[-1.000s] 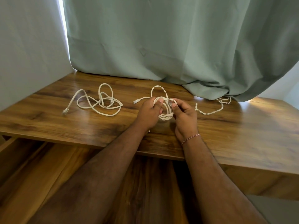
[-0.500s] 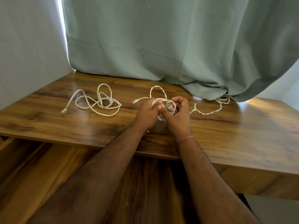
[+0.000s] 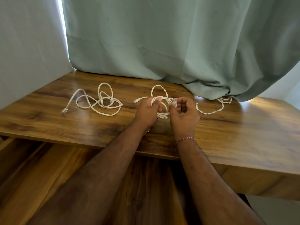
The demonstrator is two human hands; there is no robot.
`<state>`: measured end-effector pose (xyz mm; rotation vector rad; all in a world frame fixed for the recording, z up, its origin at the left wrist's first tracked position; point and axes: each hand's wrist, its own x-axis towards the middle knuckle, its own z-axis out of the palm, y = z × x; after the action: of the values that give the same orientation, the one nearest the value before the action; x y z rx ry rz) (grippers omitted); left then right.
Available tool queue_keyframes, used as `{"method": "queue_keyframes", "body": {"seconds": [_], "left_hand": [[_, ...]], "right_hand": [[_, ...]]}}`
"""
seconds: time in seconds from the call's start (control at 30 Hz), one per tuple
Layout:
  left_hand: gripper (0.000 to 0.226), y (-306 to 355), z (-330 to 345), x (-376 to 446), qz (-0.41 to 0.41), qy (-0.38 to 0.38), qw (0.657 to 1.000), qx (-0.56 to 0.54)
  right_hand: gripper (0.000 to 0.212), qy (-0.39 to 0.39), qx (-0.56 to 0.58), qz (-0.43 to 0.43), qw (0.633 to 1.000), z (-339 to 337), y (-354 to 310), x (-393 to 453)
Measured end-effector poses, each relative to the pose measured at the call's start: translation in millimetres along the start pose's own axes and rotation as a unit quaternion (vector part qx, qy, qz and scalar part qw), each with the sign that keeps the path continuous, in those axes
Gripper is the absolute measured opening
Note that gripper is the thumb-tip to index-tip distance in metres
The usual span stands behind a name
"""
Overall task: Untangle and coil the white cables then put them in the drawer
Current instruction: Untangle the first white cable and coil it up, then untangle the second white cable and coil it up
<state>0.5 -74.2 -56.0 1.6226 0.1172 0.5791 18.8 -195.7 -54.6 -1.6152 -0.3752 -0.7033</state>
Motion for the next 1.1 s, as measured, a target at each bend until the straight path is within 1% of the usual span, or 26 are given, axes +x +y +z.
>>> {"method": "queue_keyframes", "body": {"seconds": [0.1, 0.13, 0.17, 0.2, 0.23, 0.27, 0.3, 0.33, 0.37, 0.43, 0.5, 0.57, 0.63, 0.7, 0.8, 0.83, 0.9, 0.97, 1.03, 1.1], "left_hand": [[0.031, -1, 1, 1, 0.01, -0.005, 1.0, 0.029], [0.031, -1, 1, 0, 0.009, -0.005, 1.0, 0.027], [0.031, -1, 1, 0, 0.01, -0.007, 1.0, 0.024], [0.03, 0, 2, -1, 0.013, -0.014, 1.0, 0.022], [0.03, 1, 2, -2, 0.019, -0.025, 0.999, 0.018], [0.029, 2, 2, -3, 0.024, -0.035, 0.999, 0.009], [0.03, 3, 1, -3, 0.026, -0.044, 0.999, -0.004], [0.031, 5, 1, -4, 0.024, -0.052, 0.998, -0.018], [0.032, 6, 0, -5, 0.02, -0.061, 0.997, -0.031], [0.031, 7, -1, -6, 0.008, -0.082, 0.995, -0.052], [0.029, 5, -1, -5, 0.002, -0.094, 0.994, -0.047], [0.028, 3, -2, -3, -0.016, -0.083, 0.996, -0.041], [0.027, 2, -1, 0, -0.051, -0.047, 0.996, -0.056], [0.028, 3, 1, 4, -0.081, -0.016, 0.995, -0.054], [0.034, 1, 5, 6, -0.064, -0.01, 0.998, -0.004], [0.037, 0, 6, 6, -0.058, -0.02, 0.998, 0.02], [0.033, -3, 6, 7, -0.071, -0.06, 0.995, 0.03], [0.026, -2, 5, 8, -0.099, -0.101, 0.99, 0.005], [0.026, 1, 2, 9, -0.119, -0.13, 0.984, -0.022], [0.027, 6, -1, 10, -0.134, -0.152, 0.979, -0.028]], "right_hand": [[0.015, 0.011, 0.003, 0.041, 0.999, 0, 4, 2], [0.01, 0.006, 0.01, 0.068, 0.998, 1, 8, 4], [0.006, -0.003, 0.035, 0.12, 0.992, 2, 10, 7], [0.008, -0.015, 0.092, 0.199, 0.976, 1, 10, 10], [0.012, -0.035, 0.163, 0.286, 0.944, 0, 9, 14], [0.014, -0.056, 0.223, 0.354, 0.907, -4, 7, 17], [0.015, -0.078, 0.255, 0.392, 0.88, -7, 5, 21], [0.015, -0.097, 0.271, 0.412, 0.864, -11, 5, 24], [0.015, -0.113, 0.277, 0.421, 0.856, -14, 7, 27], [0.015, -0.136, 0.293, 0.423, 0.846, -18, 11, 28], [0.014, -0.151, 0.3, 0.398, 0.854, -19, 15, 25], [0.017, -0.17, 0.269, 0.341, 0.884, -16, 16, 20], [0.021, -0.188, 0.21, 0.282, 0.917, -11, 19, 16], [0.027, -0.176, 0.16, 0.263, 0.935, -8, 19, 15], [0.033, -0.117, 0.116, 0.281, 0.945, -8, 17, 16], [0.031, -0.107, 0.11, 0.283, 0.947, -8, 17, 16], [0.025, -0.102, 0.091, 0.271, 0.953, -8, 18, 16], [0.021, -0.113, 0.03, 0.232, 0.966, -10, 18, 18], [0.019, -0.109, -0.002, 0.203, 0.973, -16, 16, 21], [0.014, -0.08, -0.002, 0.211, 0.974, -24, 17, 26]]}}
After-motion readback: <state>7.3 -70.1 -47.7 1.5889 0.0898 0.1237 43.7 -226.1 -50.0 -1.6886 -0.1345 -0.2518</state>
